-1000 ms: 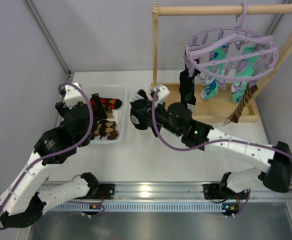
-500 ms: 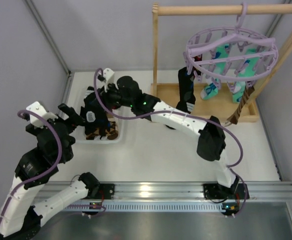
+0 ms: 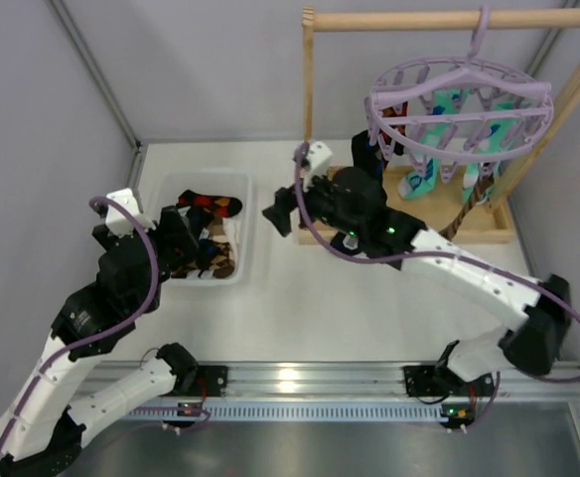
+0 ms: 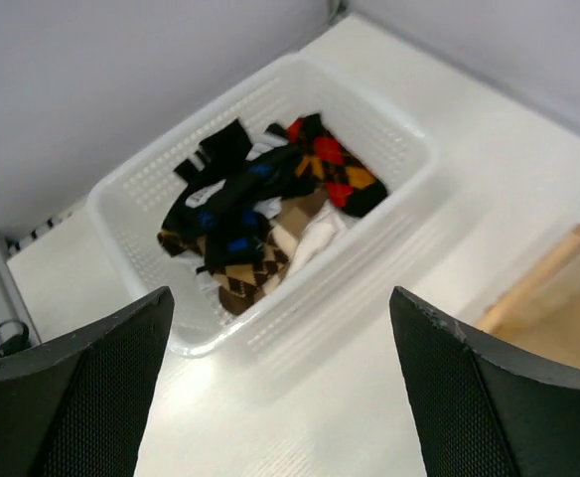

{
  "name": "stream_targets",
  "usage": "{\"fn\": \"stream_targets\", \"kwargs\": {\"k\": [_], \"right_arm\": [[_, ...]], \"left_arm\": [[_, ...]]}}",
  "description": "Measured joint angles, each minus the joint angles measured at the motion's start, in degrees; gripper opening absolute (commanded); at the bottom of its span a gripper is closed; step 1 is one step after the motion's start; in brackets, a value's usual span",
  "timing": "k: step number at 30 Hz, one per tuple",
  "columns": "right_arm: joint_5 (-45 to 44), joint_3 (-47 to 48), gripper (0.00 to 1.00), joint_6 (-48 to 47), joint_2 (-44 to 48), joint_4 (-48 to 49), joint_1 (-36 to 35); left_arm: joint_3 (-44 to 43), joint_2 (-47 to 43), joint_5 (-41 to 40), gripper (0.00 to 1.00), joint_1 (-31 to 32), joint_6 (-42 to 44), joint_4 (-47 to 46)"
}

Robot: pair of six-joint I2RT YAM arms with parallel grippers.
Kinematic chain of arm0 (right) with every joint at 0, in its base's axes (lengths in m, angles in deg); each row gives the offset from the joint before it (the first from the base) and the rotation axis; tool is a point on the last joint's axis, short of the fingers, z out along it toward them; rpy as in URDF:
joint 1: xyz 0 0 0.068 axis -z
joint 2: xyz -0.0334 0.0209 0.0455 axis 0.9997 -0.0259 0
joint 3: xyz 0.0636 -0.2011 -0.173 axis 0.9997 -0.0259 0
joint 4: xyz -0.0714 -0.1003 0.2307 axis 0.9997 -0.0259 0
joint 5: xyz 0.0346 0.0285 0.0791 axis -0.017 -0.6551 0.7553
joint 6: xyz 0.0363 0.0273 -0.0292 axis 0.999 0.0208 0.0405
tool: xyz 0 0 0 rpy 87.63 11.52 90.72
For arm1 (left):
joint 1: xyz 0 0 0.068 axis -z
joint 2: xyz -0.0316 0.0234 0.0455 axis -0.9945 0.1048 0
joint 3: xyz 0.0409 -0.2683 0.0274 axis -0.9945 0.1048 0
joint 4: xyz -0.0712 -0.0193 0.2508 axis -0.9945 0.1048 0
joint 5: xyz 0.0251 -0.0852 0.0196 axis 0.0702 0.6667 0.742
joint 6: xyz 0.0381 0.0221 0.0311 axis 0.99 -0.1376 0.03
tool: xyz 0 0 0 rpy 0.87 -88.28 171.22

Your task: Remove the socks clipped to the hanger

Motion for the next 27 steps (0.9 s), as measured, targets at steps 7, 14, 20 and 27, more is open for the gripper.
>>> {"fn": "stream_targets", "kwargs": {"k": [7,14,20,27], "right_arm": [[-8.3,-26.2,0.97,1.8,25.6,1.8,3.9],[-14.8,-46.6,0.99,5.5,36.3,-1.0,6.9],[-24.8,-47.9,0.99,10.5,49.0,-7.6,7.1],[-37.3,-43.1,0.91,20.3,56.0,-24.0,7.4]], "left_arm": [[0.7,1.6,9.3,0.98,-0.8,2.8,-2.7],[1.0,3.6,17.6,0.98,-1.2,3.7,-3.7],[1.8,7.4,29.3,0.98,-1.3,2.6,-6.3],[6.0,10.4,39.6,0.98,-1.3,-0.3,-10.4]]}}
